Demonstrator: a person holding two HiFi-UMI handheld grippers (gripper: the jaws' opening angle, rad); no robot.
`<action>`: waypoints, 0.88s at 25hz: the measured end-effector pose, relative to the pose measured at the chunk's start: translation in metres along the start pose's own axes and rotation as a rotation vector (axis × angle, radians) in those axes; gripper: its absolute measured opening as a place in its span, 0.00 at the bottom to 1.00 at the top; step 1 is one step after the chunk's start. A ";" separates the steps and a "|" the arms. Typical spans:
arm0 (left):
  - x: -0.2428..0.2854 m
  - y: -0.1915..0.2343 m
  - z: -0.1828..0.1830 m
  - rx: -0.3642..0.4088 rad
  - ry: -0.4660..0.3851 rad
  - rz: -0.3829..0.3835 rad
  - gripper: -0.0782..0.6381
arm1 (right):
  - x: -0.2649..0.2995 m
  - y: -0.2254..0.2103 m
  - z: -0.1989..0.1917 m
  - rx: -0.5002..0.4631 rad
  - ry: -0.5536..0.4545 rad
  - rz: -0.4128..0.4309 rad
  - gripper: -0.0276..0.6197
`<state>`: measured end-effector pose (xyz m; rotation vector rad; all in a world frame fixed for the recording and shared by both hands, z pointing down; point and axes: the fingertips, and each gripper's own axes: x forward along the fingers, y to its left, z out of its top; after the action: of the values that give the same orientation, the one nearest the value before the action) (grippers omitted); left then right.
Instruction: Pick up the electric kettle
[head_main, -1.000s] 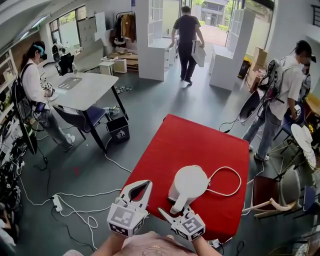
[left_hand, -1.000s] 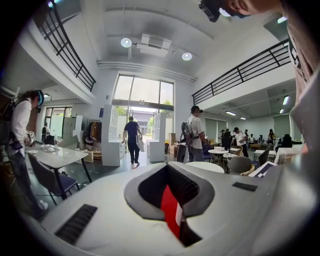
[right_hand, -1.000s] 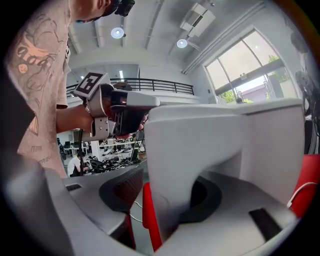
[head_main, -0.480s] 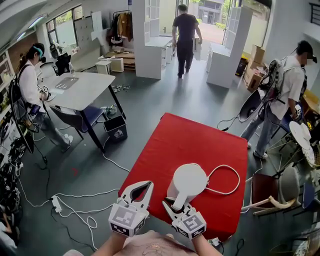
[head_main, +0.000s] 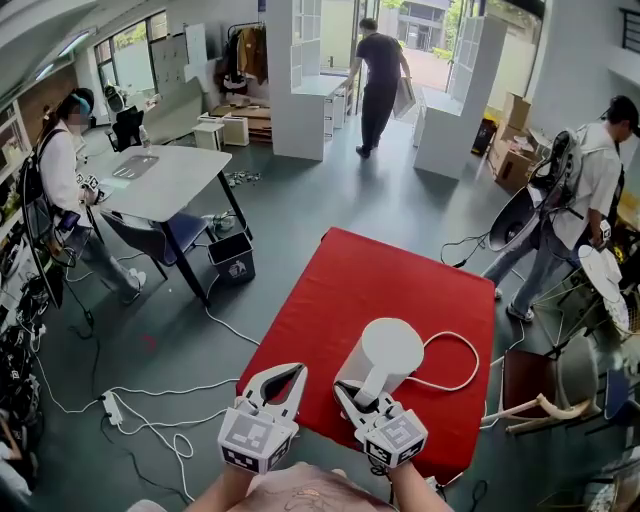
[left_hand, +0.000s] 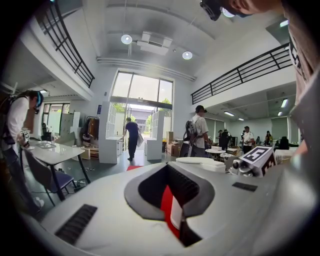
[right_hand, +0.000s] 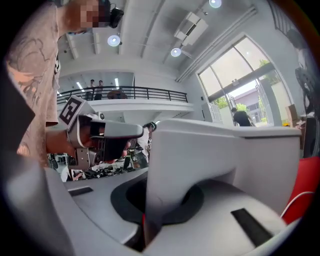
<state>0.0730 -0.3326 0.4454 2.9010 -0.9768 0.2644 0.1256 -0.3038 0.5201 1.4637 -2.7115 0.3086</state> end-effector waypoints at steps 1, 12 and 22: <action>0.001 -0.001 0.000 0.001 -0.002 -0.002 0.10 | 0.000 -0.004 0.003 0.012 -0.005 -0.001 0.07; -0.001 -0.007 0.004 0.005 -0.013 -0.015 0.10 | -0.023 -0.002 0.091 0.008 -0.070 0.006 0.09; -0.004 -0.019 0.007 -0.002 -0.032 -0.064 0.10 | -0.045 0.011 0.137 -0.024 -0.111 -0.058 0.09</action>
<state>0.0825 -0.3157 0.4375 2.9374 -0.8856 0.2144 0.1489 -0.2873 0.3783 1.5956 -2.7395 0.1968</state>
